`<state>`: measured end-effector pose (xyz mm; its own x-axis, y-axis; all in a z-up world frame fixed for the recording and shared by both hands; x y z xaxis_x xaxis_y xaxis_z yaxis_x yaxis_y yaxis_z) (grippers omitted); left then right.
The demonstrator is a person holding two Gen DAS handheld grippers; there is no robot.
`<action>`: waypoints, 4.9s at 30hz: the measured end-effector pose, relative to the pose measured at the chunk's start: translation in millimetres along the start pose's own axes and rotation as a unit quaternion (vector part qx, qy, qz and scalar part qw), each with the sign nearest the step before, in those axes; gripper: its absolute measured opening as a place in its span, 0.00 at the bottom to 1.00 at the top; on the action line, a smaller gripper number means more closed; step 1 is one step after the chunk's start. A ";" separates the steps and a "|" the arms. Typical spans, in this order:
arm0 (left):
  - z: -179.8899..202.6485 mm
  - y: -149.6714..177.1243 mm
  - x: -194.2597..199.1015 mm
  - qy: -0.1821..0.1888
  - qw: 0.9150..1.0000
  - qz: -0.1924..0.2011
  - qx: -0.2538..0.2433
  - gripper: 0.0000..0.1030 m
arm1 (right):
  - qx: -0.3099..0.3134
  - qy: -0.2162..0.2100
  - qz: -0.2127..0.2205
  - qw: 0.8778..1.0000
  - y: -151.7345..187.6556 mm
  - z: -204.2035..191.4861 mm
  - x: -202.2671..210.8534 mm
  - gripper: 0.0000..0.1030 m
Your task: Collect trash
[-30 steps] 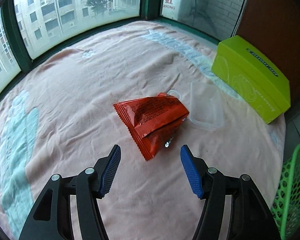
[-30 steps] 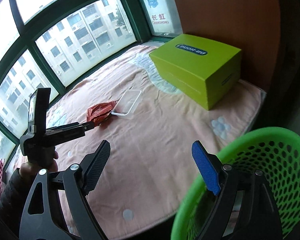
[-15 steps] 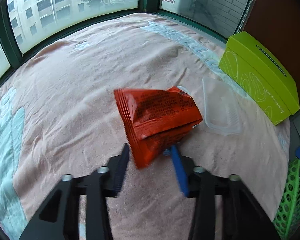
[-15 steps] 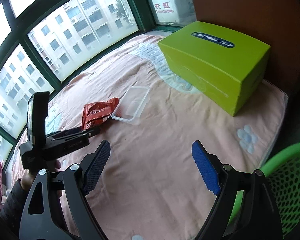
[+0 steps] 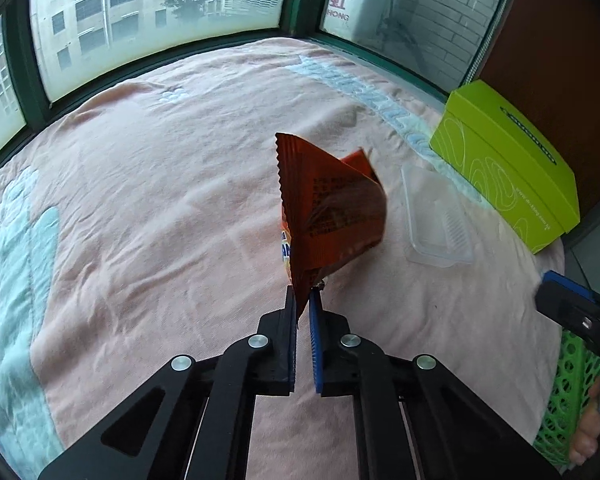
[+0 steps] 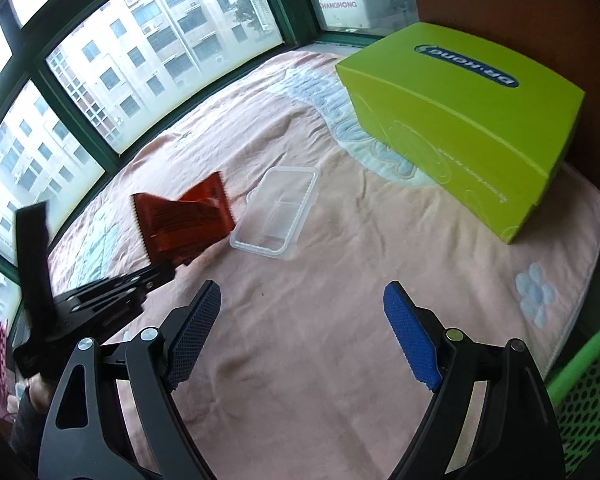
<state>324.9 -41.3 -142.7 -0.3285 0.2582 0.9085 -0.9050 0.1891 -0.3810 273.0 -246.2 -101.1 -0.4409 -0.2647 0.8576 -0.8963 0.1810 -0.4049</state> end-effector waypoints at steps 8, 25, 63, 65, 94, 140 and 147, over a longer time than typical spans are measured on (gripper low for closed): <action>-24.7 10.4 30.4 0.004 0.999 0.027 0.028 0.05 | 0.001 0.002 -0.016 1.000 -31.4 -18.5 -32.8 0.81; -32.6 29.2 57.0 0.018 0.998 0.045 0.041 0.05 | 0.001 0.039 -0.049 0.998 -42.5 -27.4 -68.5 0.57; 178.4 136.9 121.3 0.125 0.988 0.046 -0.080 0.05 | -0.046 0.077 0.057 0.994 155.1 90.3 166.1 0.57; 189.6 139.1 121.1 0.130 0.986 0.043 -0.089 0.05 | -0.058 0.084 0.059 0.993 162.9 101.9 173.0 0.57; 289.6 163.5 115.1 0.153 0.970 0.009 -0.189 0.06 | -0.116 0.101 0.113 0.982 204.8 150.8 230.0 0.70; 169.6 144.6 182.8 0.022 0.993 0.107 -0.050 0.92 | -0.018 0.062 0.128 0.990 174.0 69.1 211.7 0.88; 137.8 145.6 199.4 -0.019 0.991 0.130 -0.010 0.93 | 0.019 0.054 0.135 0.989 165.7 40.6 207.7 0.89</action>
<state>90.3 -92.8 6.6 -0.5597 0.2657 0.7849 -0.7833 0.1396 -0.6058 31.1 -309.6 -2.9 -0.6591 -0.1092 0.7441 -0.7482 0.1952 -0.6341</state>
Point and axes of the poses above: each gripper's, at about its wrist camera, not at the fingertips, and x roughly against the way its jaws point, z to its right, y to its underside, the point moved 4 cm from there along -x, roughly the way its jaws point, and after that the axes turned 10 degrees about -z, right-handed, at the moved point
